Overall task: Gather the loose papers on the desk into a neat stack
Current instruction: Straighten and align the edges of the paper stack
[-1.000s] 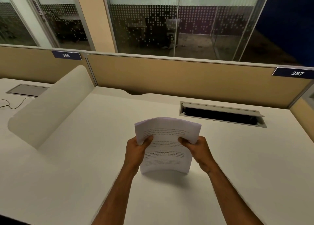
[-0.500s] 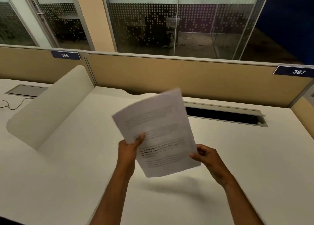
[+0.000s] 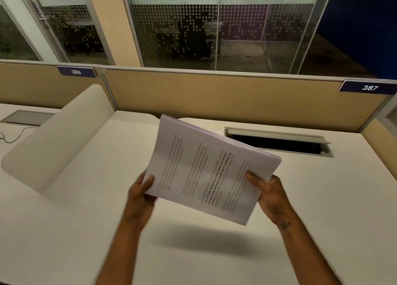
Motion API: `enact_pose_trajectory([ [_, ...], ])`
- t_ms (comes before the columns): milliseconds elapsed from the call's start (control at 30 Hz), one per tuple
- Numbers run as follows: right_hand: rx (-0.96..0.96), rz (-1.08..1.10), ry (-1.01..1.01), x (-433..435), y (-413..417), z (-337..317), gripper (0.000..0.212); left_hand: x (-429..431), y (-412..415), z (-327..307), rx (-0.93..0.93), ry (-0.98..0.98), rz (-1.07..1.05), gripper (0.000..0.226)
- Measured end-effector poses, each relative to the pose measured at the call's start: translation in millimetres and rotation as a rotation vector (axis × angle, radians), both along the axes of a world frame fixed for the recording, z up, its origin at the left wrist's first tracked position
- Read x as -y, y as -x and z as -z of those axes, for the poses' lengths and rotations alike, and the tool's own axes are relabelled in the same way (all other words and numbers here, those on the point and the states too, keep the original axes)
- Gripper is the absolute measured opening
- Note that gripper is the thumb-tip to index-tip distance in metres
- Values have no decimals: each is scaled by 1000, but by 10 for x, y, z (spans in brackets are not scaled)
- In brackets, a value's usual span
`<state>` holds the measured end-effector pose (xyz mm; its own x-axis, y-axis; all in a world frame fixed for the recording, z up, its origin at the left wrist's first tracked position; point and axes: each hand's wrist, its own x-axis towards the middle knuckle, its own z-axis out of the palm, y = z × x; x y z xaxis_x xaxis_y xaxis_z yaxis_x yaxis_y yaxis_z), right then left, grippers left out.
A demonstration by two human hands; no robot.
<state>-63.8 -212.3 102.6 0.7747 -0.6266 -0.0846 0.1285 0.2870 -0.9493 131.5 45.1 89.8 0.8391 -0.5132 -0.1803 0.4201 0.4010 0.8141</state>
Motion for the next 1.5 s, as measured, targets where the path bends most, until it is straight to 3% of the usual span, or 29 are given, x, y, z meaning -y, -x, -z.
enact_pose_trajectory([
  [100, -96, -87, 149, 137, 55, -17, 56, -234, -350, -161, 250, -308, 201, 87],
  [133, -128, -115, 188, 148, 47, -7, 55, -195, -367, -182, 323, -393, 279, 88],
  [200, -168, -150, 241, 132, 3, 21, 41, -55, -302, -186, 392, -472, 304, 68],
  [267, -195, -146, 263, 115, -33, 37, 30, 70, -193, -169, 399, -466, 203, 40],
  [333, -215, -136, 262, 124, -31, 67, 25, 95, -116, -108, 396, -445, 116, 31],
  [433, -258, -169, 232, 112, 16, 220, 27, 47, 21, 92, 330, -439, 57, 41],
  [500, -308, -180, 201, 52, 51, 400, 53, 12, 155, 294, 282, -445, 54, 46],
  [567, -346, -201, 158, -10, 70, 560, 70, -26, 274, 488, 245, -456, 71, 34],
  [633, -360, -222, 146, -31, 72, 640, 69, -78, 334, 575, 209, -454, 77, 30],
  [767, -395, -216, 136, -27, 60, 683, 54, -119, 325, 679, 176, -453, 68, 63],
  [833, -394, -207, 139, -49, 57, 699, 69, -87, 357, 700, 179, -483, 57, 68],
  [933, -386, -185, 167, -15, 46, 596, 77, -27, 339, 632, 157, -508, 7, 42],
  [1033, -342, -123, 187, 93, 85, 520, 92, 31, 242, 437, 160, -449, -42, 33],
  [1167, -192, -121, -32, -63, 81, 541, 129, 195, 271, 140, 97, -244, -130, 32],
  [1200, -150, -153, -95, -155, 20, 504, 127, 259, 322, 107, 68, -203, -138, 33],
  [1333, 74, -154, -194, -444, -302, 221, 57, 452, 584, 93, -75, -36, -124, 38],
  [1500, 116, 5, -229, -424, -435, -39, 35, 386, 735, 326, -162, -5, -31, 40],
])
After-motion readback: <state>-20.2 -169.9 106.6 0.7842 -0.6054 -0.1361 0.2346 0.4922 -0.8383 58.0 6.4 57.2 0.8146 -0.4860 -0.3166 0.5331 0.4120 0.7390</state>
